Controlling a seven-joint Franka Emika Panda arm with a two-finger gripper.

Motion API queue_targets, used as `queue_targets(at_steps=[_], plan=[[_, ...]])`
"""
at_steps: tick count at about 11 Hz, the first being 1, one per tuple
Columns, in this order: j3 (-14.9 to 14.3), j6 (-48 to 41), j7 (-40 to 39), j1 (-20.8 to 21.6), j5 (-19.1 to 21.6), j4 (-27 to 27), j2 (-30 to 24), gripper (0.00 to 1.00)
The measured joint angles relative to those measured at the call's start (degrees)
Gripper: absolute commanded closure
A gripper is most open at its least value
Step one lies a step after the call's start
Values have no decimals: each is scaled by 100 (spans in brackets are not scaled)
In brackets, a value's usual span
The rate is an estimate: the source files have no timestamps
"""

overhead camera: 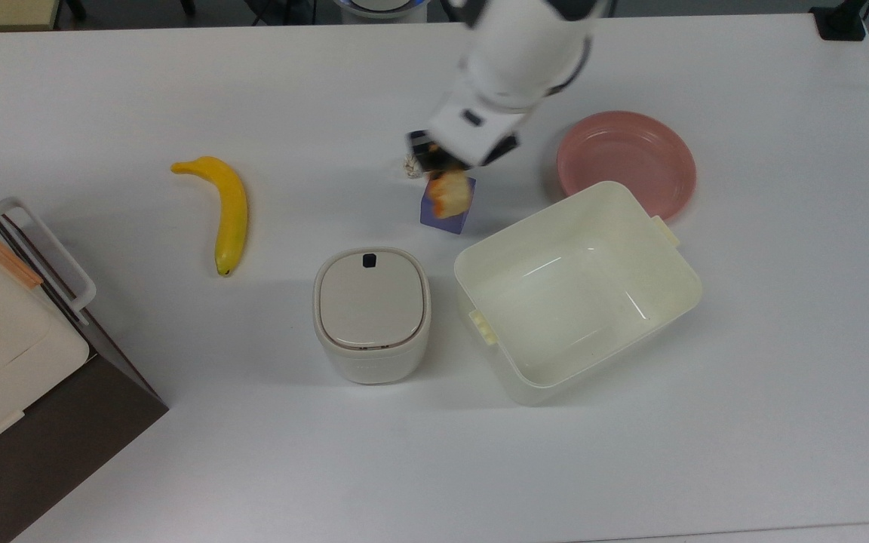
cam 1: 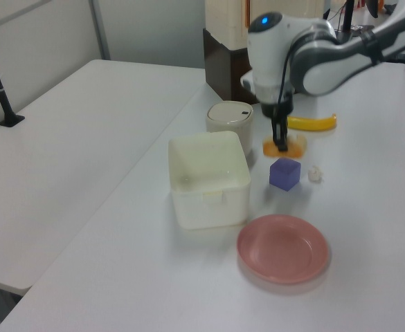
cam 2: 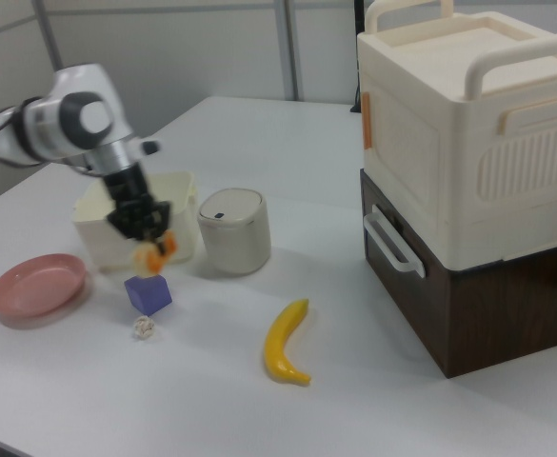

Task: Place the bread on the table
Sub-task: 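Lift the bread off the plate and carry it beside the banana, then open the gripper to release the bread onto the table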

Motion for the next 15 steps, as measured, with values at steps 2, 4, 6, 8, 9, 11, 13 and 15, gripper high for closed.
queue_targets(at_steps=[2,4,6,8,9,11,13,15], plan=[[-401,29,-848,-307,-124,169,-101,32],[-554,340,-1025,-374,-567,175,-105,0],[-566,487,-1025,-366,-927,174,-80,0],[-567,516,-1024,-361,-958,191,-85,0],[-567,516,-994,-360,-887,194,-90,0],[-589,516,-759,-360,-256,215,-155,0],[-602,108,-655,-516,433,254,-391,0],[-273,-636,-439,-1199,1197,417,-734,0]])
